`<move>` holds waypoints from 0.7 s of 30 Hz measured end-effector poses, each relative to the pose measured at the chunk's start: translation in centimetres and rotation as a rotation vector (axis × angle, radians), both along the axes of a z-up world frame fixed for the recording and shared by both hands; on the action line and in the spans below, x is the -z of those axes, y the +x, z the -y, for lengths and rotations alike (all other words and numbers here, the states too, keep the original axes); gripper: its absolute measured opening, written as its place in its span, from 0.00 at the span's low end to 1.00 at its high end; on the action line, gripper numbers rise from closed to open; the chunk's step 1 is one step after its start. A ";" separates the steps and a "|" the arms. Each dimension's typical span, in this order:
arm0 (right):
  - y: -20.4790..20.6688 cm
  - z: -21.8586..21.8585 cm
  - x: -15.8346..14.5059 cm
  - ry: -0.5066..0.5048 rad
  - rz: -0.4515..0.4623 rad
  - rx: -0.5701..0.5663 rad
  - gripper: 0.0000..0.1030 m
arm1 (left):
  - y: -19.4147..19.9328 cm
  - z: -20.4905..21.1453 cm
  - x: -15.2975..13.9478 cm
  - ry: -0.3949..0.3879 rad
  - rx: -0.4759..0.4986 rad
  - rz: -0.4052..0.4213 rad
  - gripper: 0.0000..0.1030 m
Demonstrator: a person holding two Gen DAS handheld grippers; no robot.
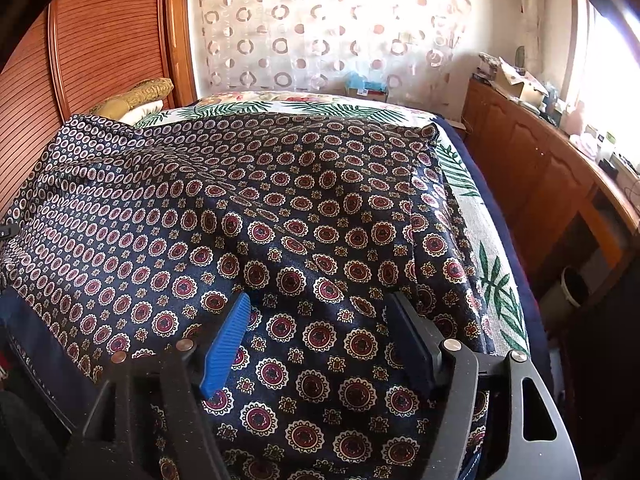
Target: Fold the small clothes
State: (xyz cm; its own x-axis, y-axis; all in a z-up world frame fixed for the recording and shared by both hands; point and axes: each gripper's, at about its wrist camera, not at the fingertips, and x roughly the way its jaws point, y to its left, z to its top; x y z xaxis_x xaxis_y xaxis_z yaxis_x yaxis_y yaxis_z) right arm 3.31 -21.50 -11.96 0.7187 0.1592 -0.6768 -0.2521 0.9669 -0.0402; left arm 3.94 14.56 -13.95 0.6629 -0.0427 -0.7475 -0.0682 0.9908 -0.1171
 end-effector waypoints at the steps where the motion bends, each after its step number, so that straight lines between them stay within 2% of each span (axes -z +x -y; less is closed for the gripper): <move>1: 0.0 0.0 0.0 0.000 0.000 0.000 0.71 | 0.0 0.1 0.0 0.001 0.000 0.001 0.53; 17: 0.0 -0.1 0.1 0.000 -0.001 0.000 0.74 | 0.1 1.0 0.0 0.019 0.032 0.014 0.53; 19: 0.0 -0.1 0.1 0.000 -0.001 -0.001 0.74 | 0.2 1.3 0.0 0.022 0.052 0.016 0.48; 21: 0.1 -0.1 0.1 0.001 -0.003 -0.003 0.75 | 0.4 1.6 -0.1 0.032 0.077 0.013 0.31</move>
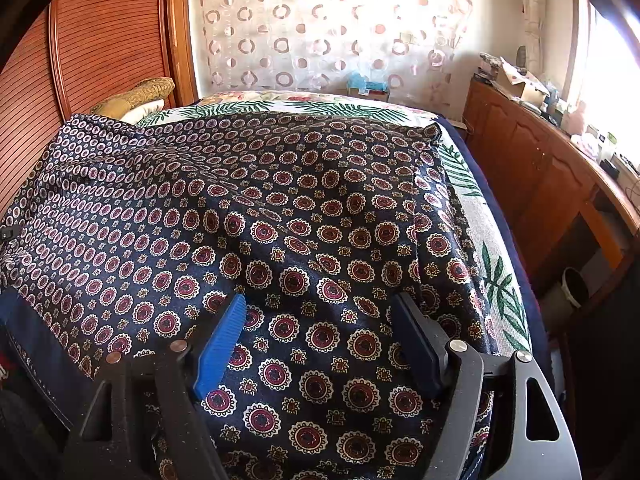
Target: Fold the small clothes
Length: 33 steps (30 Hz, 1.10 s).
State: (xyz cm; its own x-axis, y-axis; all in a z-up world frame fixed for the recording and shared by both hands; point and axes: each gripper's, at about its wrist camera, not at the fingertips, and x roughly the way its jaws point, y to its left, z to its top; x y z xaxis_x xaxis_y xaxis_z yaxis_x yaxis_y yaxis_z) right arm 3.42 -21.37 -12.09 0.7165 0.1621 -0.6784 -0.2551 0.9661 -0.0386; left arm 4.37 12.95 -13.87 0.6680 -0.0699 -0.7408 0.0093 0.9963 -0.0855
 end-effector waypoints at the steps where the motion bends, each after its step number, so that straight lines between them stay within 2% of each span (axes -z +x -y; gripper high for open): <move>1: 0.0 0.0 0.0 0.000 -0.001 -0.001 0.75 | 0.0 0.1 -0.1 -0.007 0.011 -0.002 0.23; 2: 0.0 -0.1 0.0 0.000 -0.001 -0.002 0.75 | 0.1 0.1 -0.1 -0.026 0.024 -0.006 0.09; 3: 0.1 -0.1 0.0 0.000 -0.002 -0.003 0.75 | 0.1 0.2 -0.2 -0.043 0.037 -0.005 0.05; 6: 0.1 0.0 0.0 0.001 -0.003 -0.007 0.76 | 0.1 1.0 -1.4 -0.075 0.068 0.028 0.04; 12: 0.0 0.1 0.0 0.003 -0.005 -0.008 0.76 | 1.4 4.3 -5.8 -0.091 0.142 0.132 0.03; 15: -0.1 0.3 0.0 0.019 -0.006 -0.006 0.76 | 2.6 6.5 -8.0 -0.117 0.199 0.174 0.03; 18: -0.3 1.1 -0.4 0.058 0.003 0.010 0.76 | 3.7 9.6 -10.0 -0.110 0.264 0.214 0.03; 22: -1.2 2.5 -1.4 0.088 0.045 0.034 0.76 | 5.5 13.7 -11.9 -0.133 0.364 0.237 0.03; 33: -4.4 5.8 -3.5 0.111 0.120 0.075 0.76 | 9.1 25.8 -15.7 -0.109 0.612 0.275 0.03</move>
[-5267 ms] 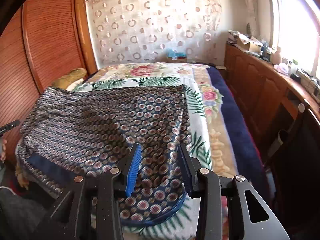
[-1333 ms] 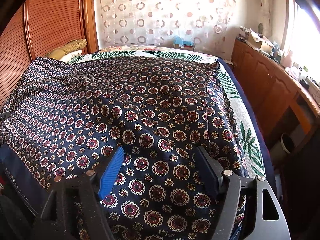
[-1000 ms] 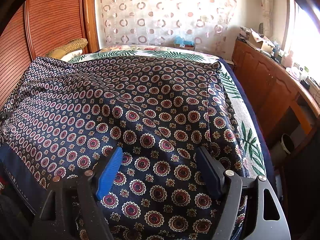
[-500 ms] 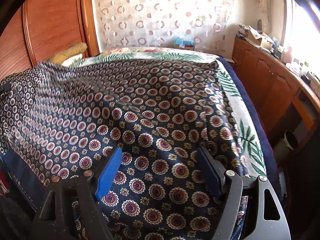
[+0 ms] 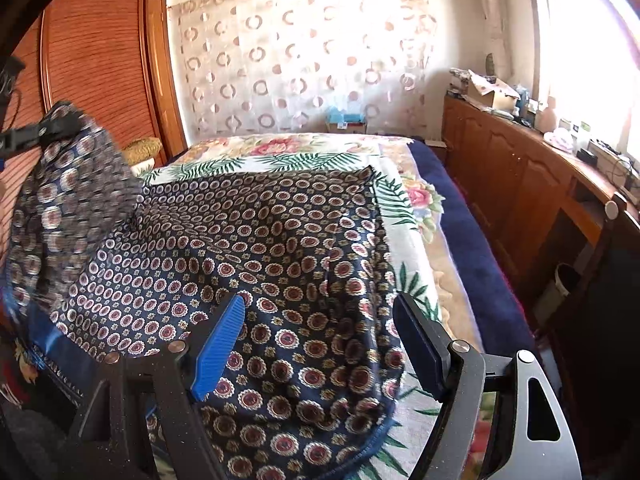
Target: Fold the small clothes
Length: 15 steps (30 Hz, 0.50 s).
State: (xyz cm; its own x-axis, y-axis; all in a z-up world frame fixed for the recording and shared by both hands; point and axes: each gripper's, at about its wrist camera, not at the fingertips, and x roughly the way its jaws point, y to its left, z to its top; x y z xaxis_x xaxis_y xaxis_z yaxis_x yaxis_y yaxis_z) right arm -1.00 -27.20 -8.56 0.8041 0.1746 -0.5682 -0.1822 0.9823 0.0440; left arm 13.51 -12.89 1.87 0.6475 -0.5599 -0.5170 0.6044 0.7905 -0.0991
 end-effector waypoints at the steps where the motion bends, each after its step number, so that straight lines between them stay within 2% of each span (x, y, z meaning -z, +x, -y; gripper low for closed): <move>1: -0.2 0.2 0.0 0.005 0.003 0.002 0.76 | 0.0 0.5 -0.3 0.009 0.011 0.009 0.03; 4: -0.6 0.7 -0.1 0.019 0.010 0.001 0.76 | 0.4 2.9 -1.3 0.035 0.044 0.034 0.03; 7: -1.0 1.2 -0.2 0.027 0.014 -0.001 0.76 | 0.8 4.2 -1.1 0.078 0.061 0.014 0.06; 8: -1.0 1.3 -0.2 0.026 0.013 0.000 0.76 | 1.1 4.3 -0.8 0.083 0.076 -0.006 0.13; 9: -1.1 1.5 -0.1 0.026 0.013 0.002 0.76 | 1.4 4.5 -0.4 0.081 0.094 -0.026 0.28; 11: -1.1 1.4 0.1 0.028 0.011 0.006 0.76 | 1.4 4.1 -0.2 0.081 0.093 -0.025 0.45; 15: -0.7 1.4 0.2 0.030 0.005 0.014 0.76 | 1.1 3.0 0.3 0.091 0.058 -0.019 0.58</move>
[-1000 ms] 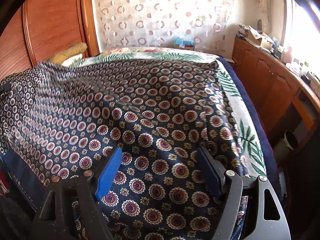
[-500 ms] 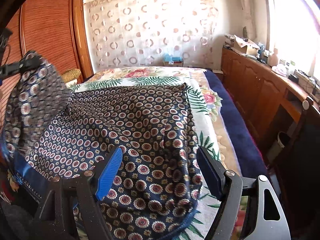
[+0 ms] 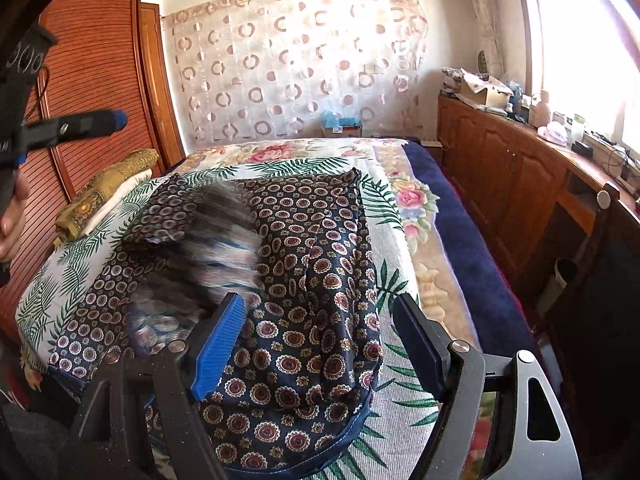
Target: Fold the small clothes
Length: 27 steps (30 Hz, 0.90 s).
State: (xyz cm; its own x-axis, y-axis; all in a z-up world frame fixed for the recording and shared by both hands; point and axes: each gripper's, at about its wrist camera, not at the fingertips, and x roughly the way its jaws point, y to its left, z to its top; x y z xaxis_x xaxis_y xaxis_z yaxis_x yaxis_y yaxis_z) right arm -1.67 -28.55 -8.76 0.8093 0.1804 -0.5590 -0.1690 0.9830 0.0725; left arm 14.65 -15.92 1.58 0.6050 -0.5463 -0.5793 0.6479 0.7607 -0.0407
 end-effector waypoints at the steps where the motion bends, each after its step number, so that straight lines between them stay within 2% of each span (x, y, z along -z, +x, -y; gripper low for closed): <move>1: 0.3 -0.1 0.0 0.002 -0.002 -0.001 0.76 | 0.0 -0.5 0.1 -0.006 -0.012 -0.003 0.60; 8: 1.8 -1.5 -0.7 -0.017 0.002 -0.031 0.76 | -1.1 -5.1 1.9 -0.024 -0.116 -0.017 0.62; 13: 3.8 -2.6 0.0 -0.004 -0.042 -0.051 0.76 | -1.7 -8.0 3.8 -0.020 -0.192 -0.036 0.62; 19: 5.6 -3.6 1.2 -0.006 -0.096 -0.044 0.76 | -2.5 -10.4 5.8 -0.005 -0.246 -0.058 0.62; 27: 8.0 -3.2 2.0 0.007 -0.175 -0.024 0.76 | -2.7 -12.1 7.7 -0.031 -0.269 -0.105 0.62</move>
